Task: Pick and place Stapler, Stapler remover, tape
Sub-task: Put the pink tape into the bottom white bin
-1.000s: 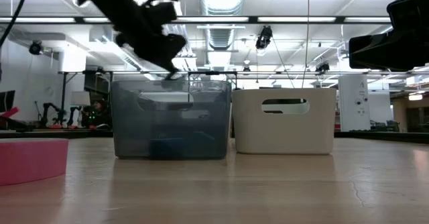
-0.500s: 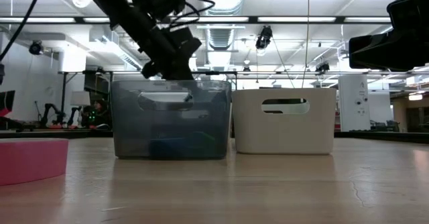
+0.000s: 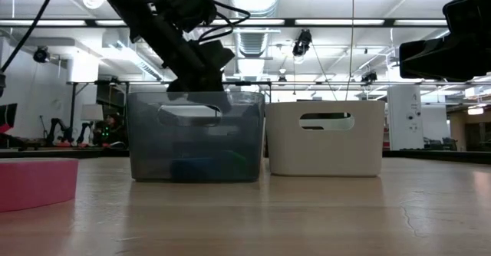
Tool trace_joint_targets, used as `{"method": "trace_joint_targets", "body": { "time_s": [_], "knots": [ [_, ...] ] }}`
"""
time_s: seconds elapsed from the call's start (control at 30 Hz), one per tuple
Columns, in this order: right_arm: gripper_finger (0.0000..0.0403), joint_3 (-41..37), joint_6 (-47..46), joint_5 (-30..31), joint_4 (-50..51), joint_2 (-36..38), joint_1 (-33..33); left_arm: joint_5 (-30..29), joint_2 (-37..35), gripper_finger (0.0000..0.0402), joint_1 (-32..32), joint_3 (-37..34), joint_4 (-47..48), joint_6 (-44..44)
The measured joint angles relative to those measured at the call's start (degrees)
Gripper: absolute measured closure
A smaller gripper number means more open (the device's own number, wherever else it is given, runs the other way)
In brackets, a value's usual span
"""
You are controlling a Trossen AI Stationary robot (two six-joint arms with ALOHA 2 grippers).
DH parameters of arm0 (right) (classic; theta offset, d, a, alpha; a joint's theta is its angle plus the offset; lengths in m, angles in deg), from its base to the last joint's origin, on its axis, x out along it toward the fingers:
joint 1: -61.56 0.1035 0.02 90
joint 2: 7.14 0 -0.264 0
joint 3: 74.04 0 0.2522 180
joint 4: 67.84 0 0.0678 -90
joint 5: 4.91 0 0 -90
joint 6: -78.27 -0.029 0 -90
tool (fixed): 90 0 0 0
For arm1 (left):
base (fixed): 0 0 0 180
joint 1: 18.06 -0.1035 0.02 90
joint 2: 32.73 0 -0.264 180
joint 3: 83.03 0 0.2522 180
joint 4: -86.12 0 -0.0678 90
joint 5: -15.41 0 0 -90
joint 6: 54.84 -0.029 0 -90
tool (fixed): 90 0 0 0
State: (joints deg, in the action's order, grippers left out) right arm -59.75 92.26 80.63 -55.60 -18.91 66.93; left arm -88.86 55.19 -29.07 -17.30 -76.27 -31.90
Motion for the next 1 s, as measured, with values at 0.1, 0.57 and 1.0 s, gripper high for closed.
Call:
{"method": "trace_joint_targets", "body": {
  "time_s": [0.1, 0.57, 1.0],
  "knots": [
    [0.0394, 0.0, 0.0, 0.0, 0.0, 0.0, 0.0, 4.4, -0.2, 0.0301, 0.4, 0.7, 0.1, 0.0],
    [0.0394, 0.0, 0.0, 0.0, 0.0, 0.0, 0.0, 11.7, -8.7, 0.0286, 21.1, 2.2, -0.2, 2.7],
    [0.0394, 0.0, 0.1, 0.0, 0.0, 0.0, 0.0, 10.9, -8.5, 0.0289, 41.0, 2.2, 1.3, 19.6]
  ]
}}
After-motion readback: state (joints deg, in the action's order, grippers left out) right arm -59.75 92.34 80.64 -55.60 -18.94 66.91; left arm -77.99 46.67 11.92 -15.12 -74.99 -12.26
